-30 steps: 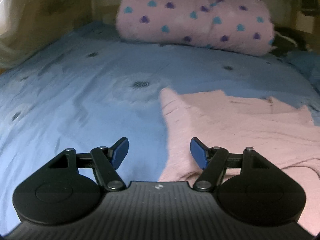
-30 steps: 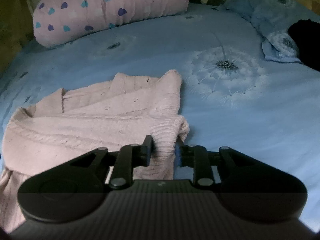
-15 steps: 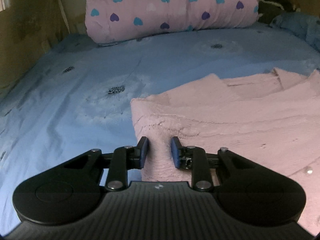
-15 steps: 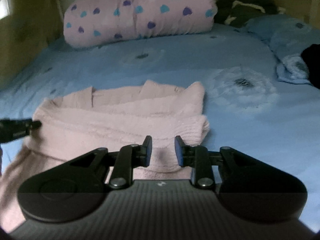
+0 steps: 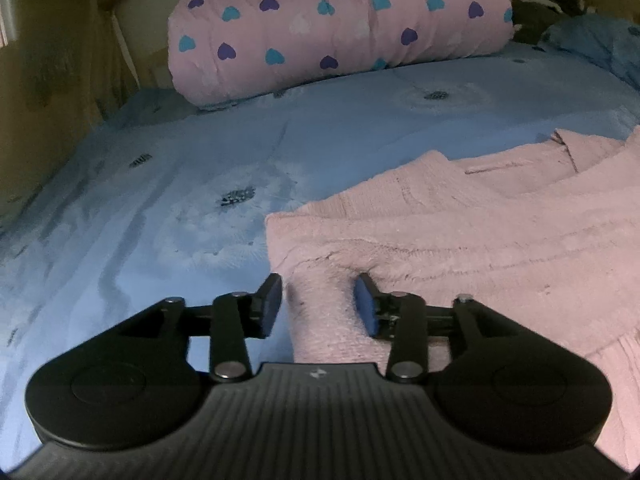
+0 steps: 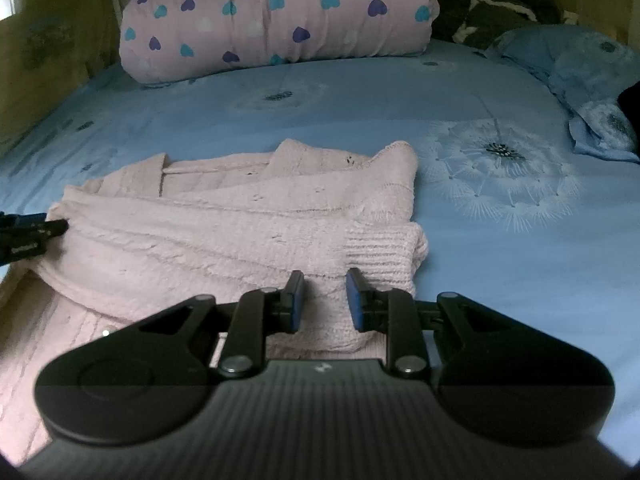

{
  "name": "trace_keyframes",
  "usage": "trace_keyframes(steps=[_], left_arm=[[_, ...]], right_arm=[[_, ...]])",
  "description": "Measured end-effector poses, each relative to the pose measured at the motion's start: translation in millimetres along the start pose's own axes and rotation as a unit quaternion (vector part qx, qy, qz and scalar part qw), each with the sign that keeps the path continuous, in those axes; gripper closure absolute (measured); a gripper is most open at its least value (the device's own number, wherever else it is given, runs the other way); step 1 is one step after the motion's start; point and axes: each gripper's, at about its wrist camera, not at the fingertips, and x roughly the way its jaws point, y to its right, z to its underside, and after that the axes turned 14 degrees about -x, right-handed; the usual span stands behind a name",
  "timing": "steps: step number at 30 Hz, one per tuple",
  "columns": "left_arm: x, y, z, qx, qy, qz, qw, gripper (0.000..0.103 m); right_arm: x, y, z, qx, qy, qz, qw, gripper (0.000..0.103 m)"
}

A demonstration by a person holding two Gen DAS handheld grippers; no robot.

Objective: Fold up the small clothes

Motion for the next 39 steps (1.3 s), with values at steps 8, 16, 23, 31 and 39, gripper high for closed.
trace_keyframes(steps=[8,16,23,31,39], left_arm=[[-63.0,-13.2,-0.7,0.0,-0.005,0.015,0.9999,0.034],[-133.6,-29.1,17.8,-0.034,-0.046,0.051,0.9971,0.029],[-187.3,-31.3,53.0,-0.031,-0.06,0.065,0.9956,0.028],[-233.1,-26.5,88.2,-0.012,-0.072,0.082,0.9939,0.028],[-259.2,-23.4,121.9,0.021,-0.098,0.1,0.99,0.027]], right_arm=[[-45.6,-14.1,3.2,-0.011,0.007,-0.013,1.0,0.075],[-116.0,-42.7,16.4,-0.066,0.038,-0.026,0.997,0.056],[-161.2,-68.5,37.2,-0.097,0.039,-0.049,0.993,0.056],[-191.4,-93.5,67.6,-0.114,0.029,-0.068,0.991,0.055],[-210.1,-103.5,94.0,-0.125,0.013,-0.074,0.989,0.055]])
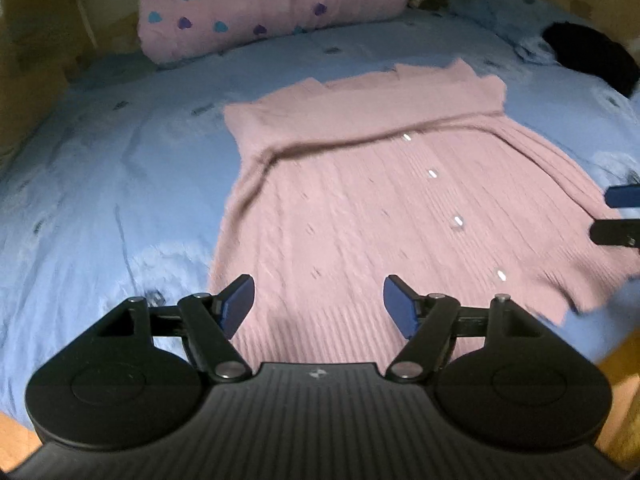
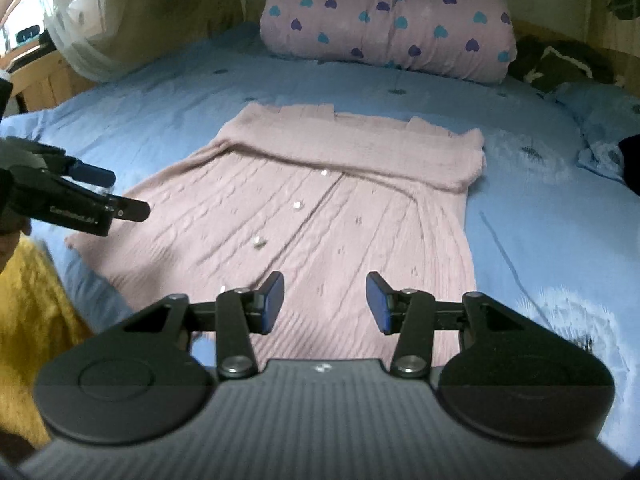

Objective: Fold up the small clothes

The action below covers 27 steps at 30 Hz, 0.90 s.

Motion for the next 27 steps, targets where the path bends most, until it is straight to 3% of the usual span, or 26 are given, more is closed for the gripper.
trace_keyframes(steps=[4,10,17,27], left_arm=[[-5.5,-5.7,10.9,0.001,-0.02,0.025,0.9995,0.02],[-11.2,-0.2,33.6,0.053,-0.027,0.014,0.9981,0.017],[1.5,3.1,48.0,0.074,-0.051,0.002,0.9959,0.016],[16.7,5.2,51.5,0.088,-0.039,-0.007,0.9953,0.012]], right_arm=[[-6.6,-6.9,10.0,-0.016,-0.016,-0.006,1.0,0.055],[-11.6,-16.5,22.4,-0.033,-0.039,-0.014,0.999,0.055],[-13.2,-29.6,33.4,-0.056,-0.053,-0.013,0.997,0.055],[-3.7,-44.1,41.5,-0.112,-0.07,0.012,0.991,0.055]])
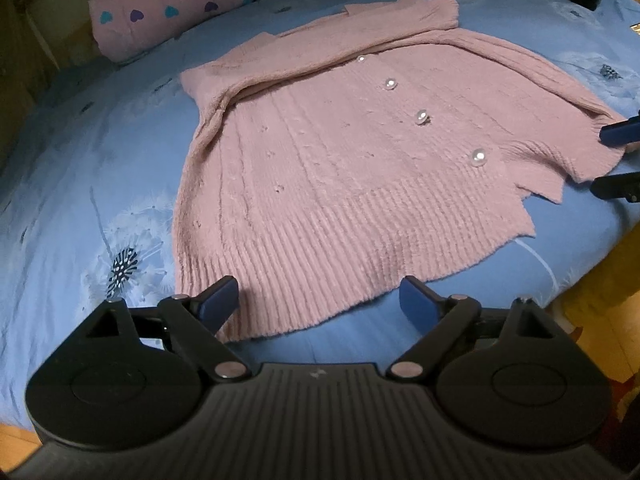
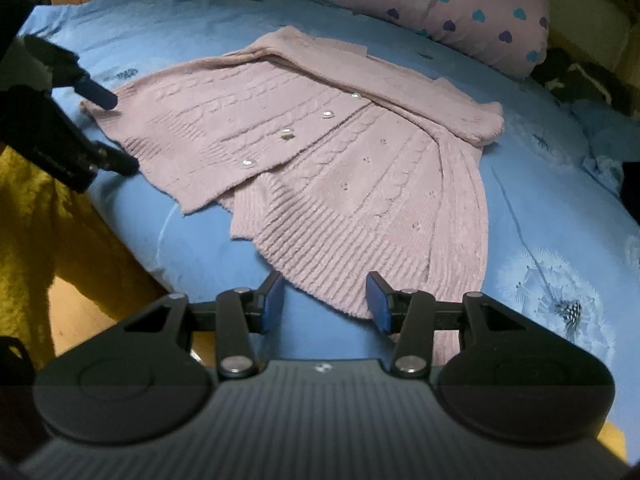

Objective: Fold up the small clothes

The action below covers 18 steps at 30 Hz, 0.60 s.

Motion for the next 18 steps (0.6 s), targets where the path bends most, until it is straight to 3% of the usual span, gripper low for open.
trace_keyframes(steps=[5,18], left_arm=[[7.7,0.3,-3.0,-0.001,0.009,-0.002,1.0,0.01],[22.7,2.9,-10.3,-0.022,0.031,-0.013,0.9992,0.009]], right_arm=[[3.8,-4.9,-1.4,-0.022,0.004,0.025,0.999,0.045],[17.5,-2.4,-2.2,-0.011,0.021,0.043,0.999,0.04]])
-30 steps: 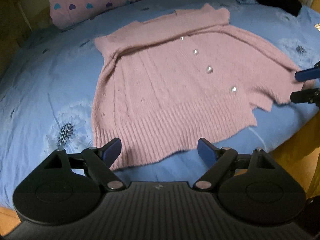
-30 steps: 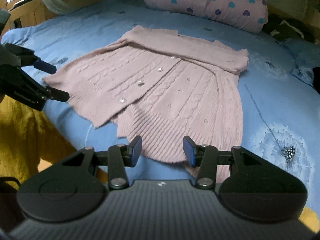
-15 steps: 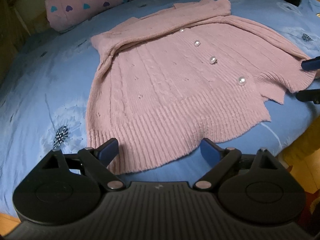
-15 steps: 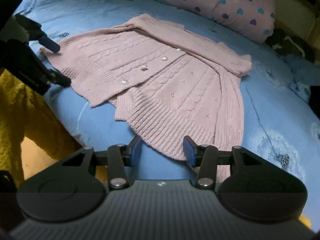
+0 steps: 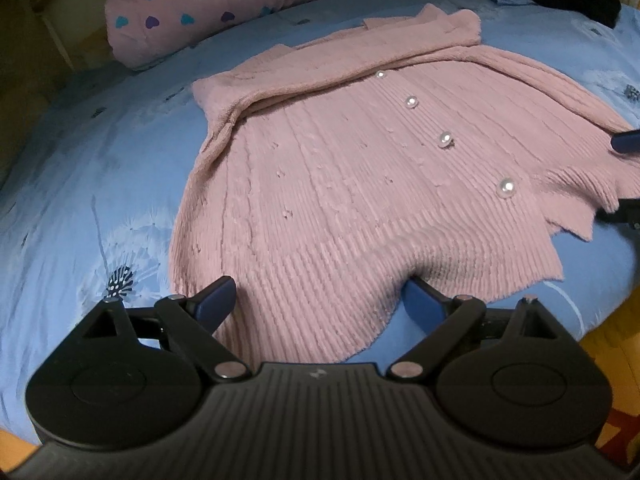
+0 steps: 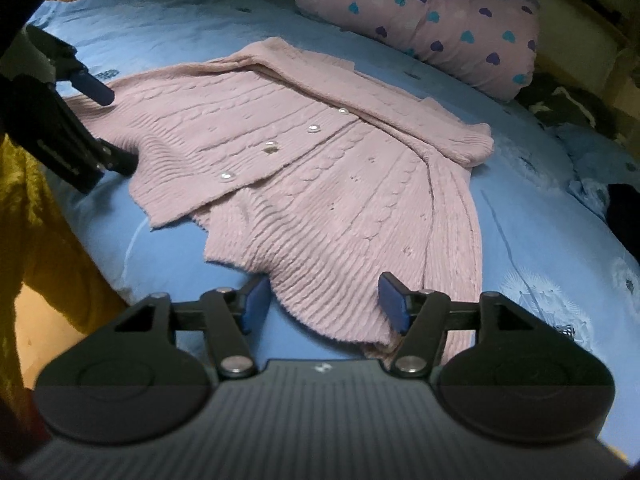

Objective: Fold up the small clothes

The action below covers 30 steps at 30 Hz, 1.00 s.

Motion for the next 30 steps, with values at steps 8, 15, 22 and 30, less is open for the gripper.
trace_keyframes(steps=[8,15,22,30], left_arm=[[7.1,-2.6,-1.0,-0.022,0.01,0.004,0.9997,0.009],[7.5,-4.2,1.7,-0.032,0.021,0.009,0.9992,0.012],[1.7,-8.4,2.2,-0.054,0.028,0.047,0.9971,0.051],[-5.2,-15.5,-3.9,-0.081,0.051,0.037,0.9947,0.087]], right_arm=[[7.3,5.3,2.4,0.031,0.01,-0.004,0.999,0.04],[12.3,4.9,2.7,0.039,0.017,0.003,0.999,0.041],[10.9,3.2,5.2,0.054,0.033,-0.001,0.998,0.067],[12.1,-5.1,-0.6,0.032,0.047,0.024,0.998,0.091]])
